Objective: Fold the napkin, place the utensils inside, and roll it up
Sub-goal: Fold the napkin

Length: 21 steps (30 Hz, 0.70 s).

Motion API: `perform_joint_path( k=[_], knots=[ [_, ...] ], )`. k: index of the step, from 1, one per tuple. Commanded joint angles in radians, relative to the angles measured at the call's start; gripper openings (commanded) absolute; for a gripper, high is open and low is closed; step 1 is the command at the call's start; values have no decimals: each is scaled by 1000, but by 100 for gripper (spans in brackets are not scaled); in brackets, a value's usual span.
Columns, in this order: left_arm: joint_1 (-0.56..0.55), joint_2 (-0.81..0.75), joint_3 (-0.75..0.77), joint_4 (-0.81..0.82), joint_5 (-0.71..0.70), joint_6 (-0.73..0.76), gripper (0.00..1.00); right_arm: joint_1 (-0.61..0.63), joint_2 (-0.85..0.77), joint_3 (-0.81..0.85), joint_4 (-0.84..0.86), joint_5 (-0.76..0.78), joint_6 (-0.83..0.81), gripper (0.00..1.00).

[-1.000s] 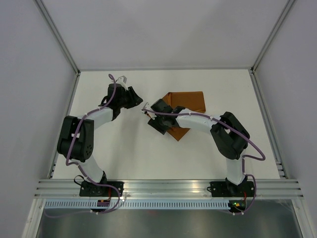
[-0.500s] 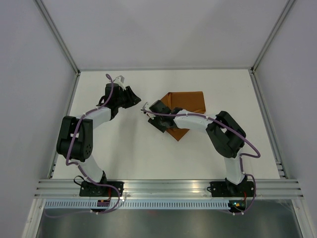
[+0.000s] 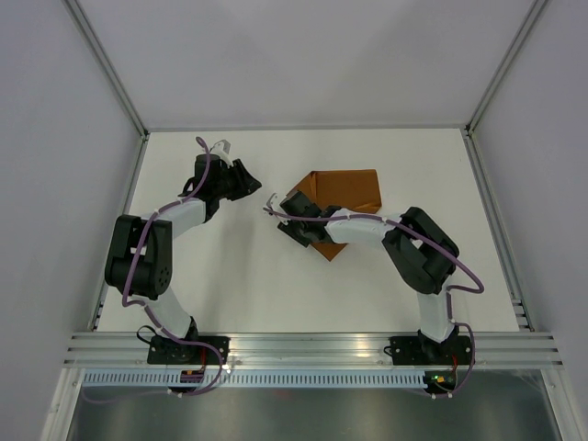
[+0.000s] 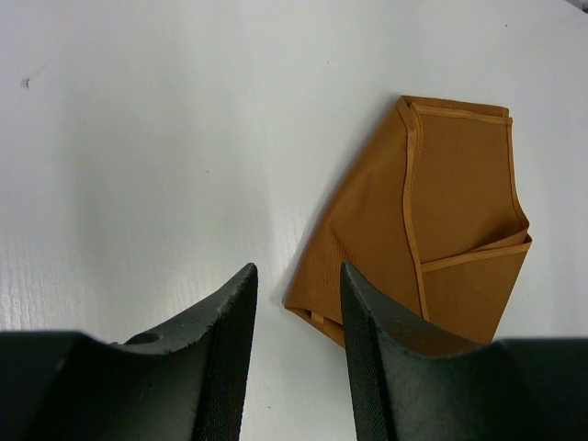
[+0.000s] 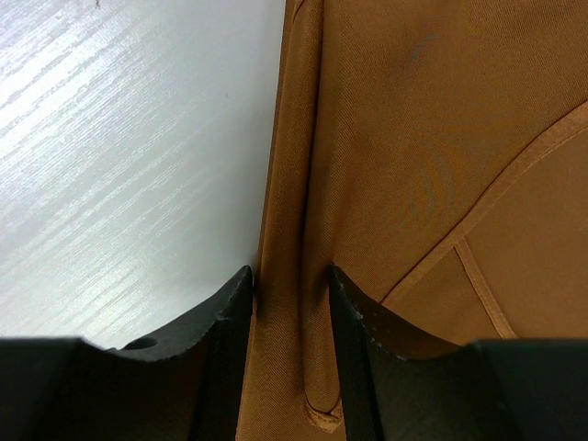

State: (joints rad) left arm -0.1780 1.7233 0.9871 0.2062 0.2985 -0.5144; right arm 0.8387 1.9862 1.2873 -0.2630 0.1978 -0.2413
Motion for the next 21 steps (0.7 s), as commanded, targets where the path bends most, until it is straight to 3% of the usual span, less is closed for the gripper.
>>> perform_joint_path(
  k=[1, 14, 21],
  knots=[
    [6, -4, 10, 33, 28, -27, 47, 0, 3, -55, -36, -52, -15, 45],
    [3, 53, 59, 45, 80, -4, 47, -30, -101, -108, -71, -136, -49, 45],
    [-21, 150, 123, 67, 136, 13, 47, -38, -193, -91, -116, -129, -7, 53]
  ],
)
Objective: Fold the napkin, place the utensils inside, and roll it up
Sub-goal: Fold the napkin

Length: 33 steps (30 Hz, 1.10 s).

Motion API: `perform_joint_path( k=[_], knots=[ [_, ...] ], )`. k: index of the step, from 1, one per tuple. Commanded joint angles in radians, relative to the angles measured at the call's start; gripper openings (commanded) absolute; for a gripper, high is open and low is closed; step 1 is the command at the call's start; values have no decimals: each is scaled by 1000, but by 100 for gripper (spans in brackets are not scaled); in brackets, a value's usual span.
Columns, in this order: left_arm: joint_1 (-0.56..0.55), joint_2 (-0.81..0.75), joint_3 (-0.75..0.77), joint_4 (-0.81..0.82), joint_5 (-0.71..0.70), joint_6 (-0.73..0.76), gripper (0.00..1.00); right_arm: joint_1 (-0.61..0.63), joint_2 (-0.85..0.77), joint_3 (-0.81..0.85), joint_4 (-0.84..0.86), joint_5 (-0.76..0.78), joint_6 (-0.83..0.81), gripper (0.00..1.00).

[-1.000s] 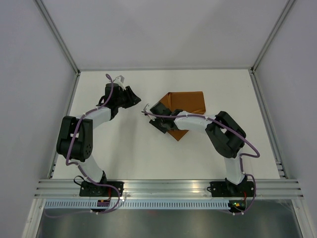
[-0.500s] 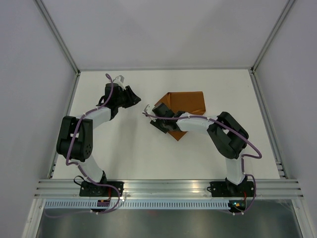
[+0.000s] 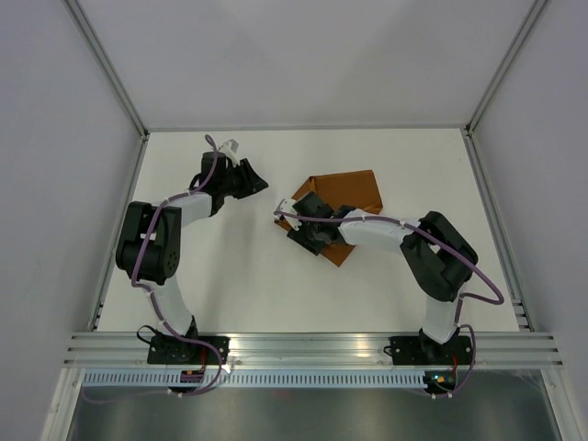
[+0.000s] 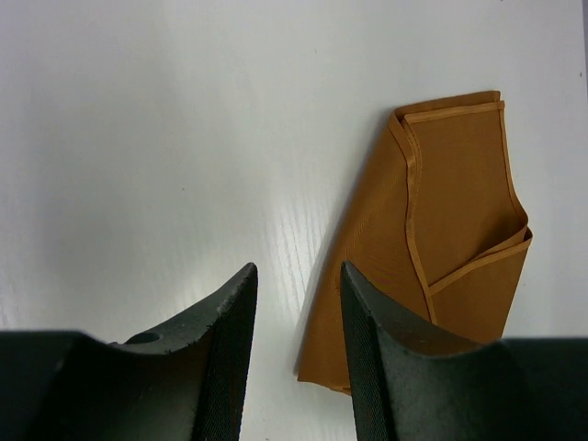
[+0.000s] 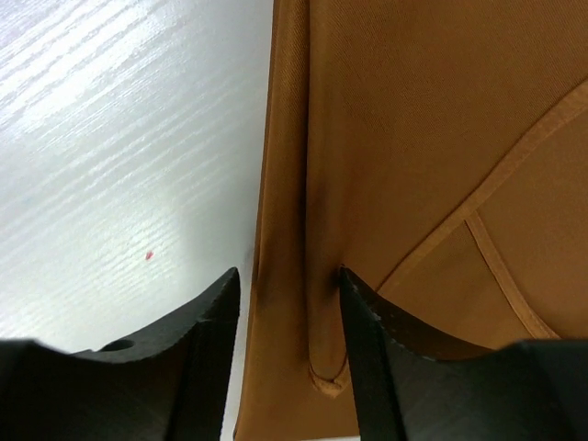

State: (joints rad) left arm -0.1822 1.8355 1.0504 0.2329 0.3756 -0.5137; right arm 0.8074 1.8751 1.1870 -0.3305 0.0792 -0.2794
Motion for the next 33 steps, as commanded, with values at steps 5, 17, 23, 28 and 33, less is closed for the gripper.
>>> perform_joint_path(
  k=[5, 17, 23, 28, 33],
  knots=[
    [-54, 114, 129, 19, 59, 44, 47, -105, -134, 60, -122, 14, 91, 56],
    [-88, 235, 221, -15, 60, 46, 40, -418, -261, -72, -140, 45, 83, 38],
    [-108, 266, 249, -32, 52, 43, 38, -490, -246, -124, -150, 17, 54, 27],
    [-122, 277, 257, -49, 37, 41, 36, -524, -200, -127, -147, -5, 49, 22],
    [-135, 283, 257, -83, -10, 32, 34, -531, -128, -99, -136, -18, 49, 21]
  ],
)
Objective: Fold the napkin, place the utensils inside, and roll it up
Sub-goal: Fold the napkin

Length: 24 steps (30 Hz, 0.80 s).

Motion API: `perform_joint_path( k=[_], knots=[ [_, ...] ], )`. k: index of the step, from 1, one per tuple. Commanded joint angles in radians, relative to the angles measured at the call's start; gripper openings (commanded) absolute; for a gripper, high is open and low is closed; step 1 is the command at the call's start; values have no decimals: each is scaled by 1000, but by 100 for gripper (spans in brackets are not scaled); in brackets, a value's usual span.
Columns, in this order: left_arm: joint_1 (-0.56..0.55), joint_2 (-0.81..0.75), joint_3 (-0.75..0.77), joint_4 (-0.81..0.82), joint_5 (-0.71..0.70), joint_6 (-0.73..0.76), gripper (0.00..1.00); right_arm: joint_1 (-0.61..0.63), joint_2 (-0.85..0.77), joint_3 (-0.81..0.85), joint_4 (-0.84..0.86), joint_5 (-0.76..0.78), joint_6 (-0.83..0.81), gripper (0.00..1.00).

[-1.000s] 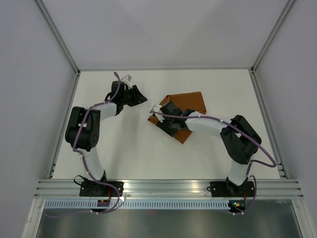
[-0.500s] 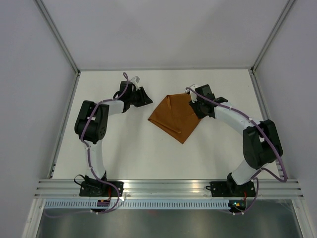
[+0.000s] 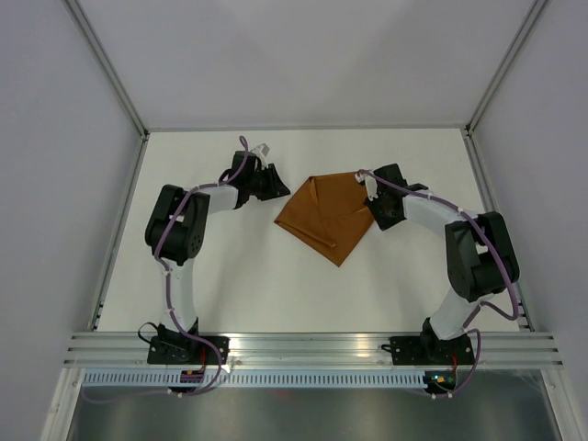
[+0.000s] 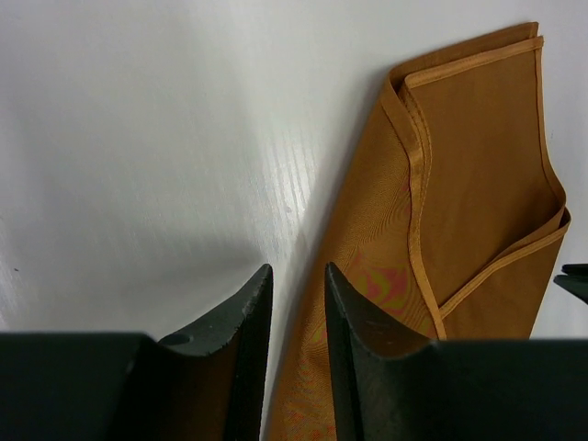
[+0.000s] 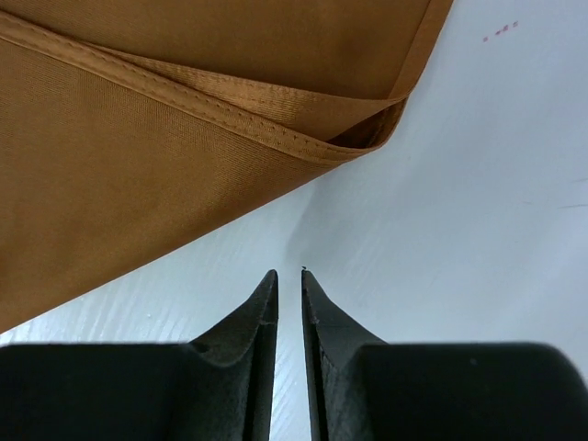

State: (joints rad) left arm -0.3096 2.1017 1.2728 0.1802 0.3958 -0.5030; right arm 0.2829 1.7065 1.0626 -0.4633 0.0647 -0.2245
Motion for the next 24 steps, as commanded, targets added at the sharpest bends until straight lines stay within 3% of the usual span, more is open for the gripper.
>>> perform_joint_path(
  k=[1, 9, 24],
  knots=[
    [-13, 15, 30, -34, -38, 17, 34, -7, 54, 40, -2, -3, -6, 21],
    [-39, -11, -9, -53, -110, -12, 33, -7, 194, 135, 9, 3, -12, 21],
    [-51, -181, -269, 25, -262, -152, 33, -7, 446, 462, -51, -3, -24, 21]
  ],
)
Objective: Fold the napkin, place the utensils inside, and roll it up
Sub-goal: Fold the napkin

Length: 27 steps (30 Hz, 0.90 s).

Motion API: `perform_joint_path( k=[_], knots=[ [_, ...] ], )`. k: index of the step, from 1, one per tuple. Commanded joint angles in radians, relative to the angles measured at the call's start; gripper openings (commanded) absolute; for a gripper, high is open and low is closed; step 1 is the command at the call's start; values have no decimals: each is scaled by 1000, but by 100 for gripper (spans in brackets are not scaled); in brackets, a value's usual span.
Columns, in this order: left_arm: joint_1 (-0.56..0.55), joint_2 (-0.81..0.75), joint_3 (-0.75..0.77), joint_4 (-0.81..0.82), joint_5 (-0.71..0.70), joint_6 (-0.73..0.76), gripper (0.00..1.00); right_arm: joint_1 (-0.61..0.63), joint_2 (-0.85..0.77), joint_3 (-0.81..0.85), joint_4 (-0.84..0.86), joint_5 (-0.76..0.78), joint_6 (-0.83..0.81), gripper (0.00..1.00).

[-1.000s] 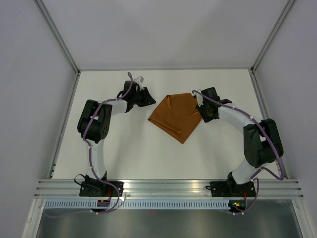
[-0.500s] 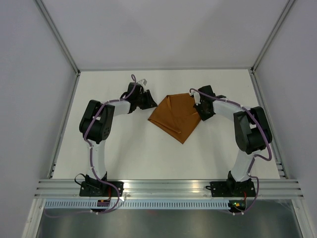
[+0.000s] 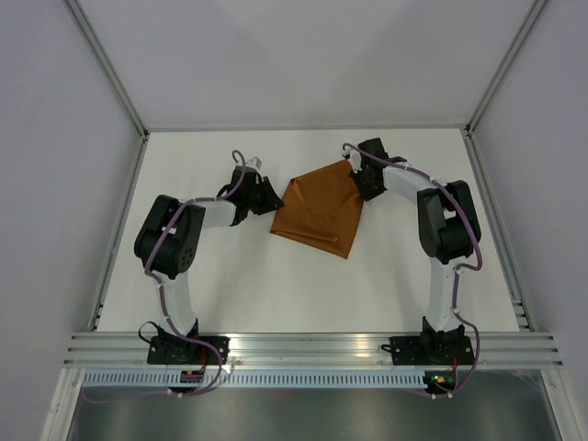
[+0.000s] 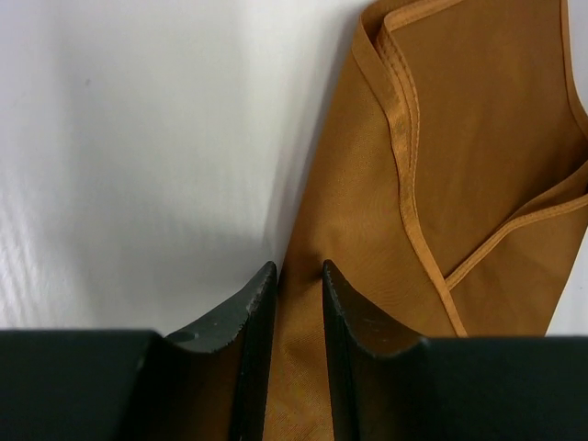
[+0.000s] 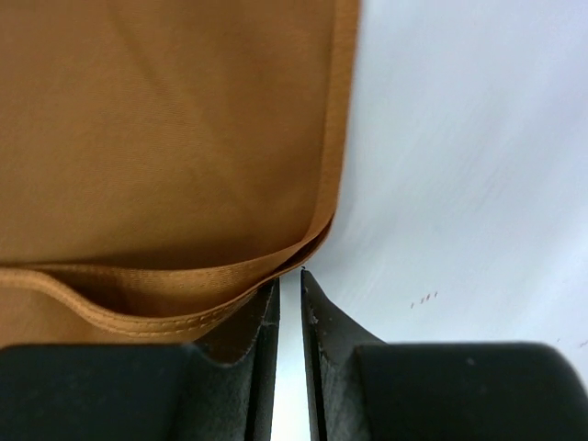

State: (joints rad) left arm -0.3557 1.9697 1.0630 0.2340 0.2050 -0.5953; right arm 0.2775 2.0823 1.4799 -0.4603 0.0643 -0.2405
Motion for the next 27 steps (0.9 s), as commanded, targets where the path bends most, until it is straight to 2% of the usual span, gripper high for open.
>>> perform_joint_path(
  k=[1, 7, 16, 23, 26, 27],
  knots=[
    [-8, -60, -87, -21, -75, -66, 33, -1, 91, 75, -58, -6, -8, 21],
    [-32, -123, -155, -2, -92, -95, 33, 6, 151, 181, -86, -53, -11, 21],
    [-62, -184, -219, 11, -138, -129, 33, 61, 191, 221, -66, -61, -20, 22],
    [-62, -247, -225, -10, -150, -113, 33, 57, 168, 229, -25, 26, 1, 22],
    [-62, -270, -201, -36, -153, -97, 34, 23, 130, 230, -23, 32, 15, 24],
    [-62, -278, -193, -48, -154, -89, 34, 16, 118, 229, -21, 34, 15, 31]
  ],
)
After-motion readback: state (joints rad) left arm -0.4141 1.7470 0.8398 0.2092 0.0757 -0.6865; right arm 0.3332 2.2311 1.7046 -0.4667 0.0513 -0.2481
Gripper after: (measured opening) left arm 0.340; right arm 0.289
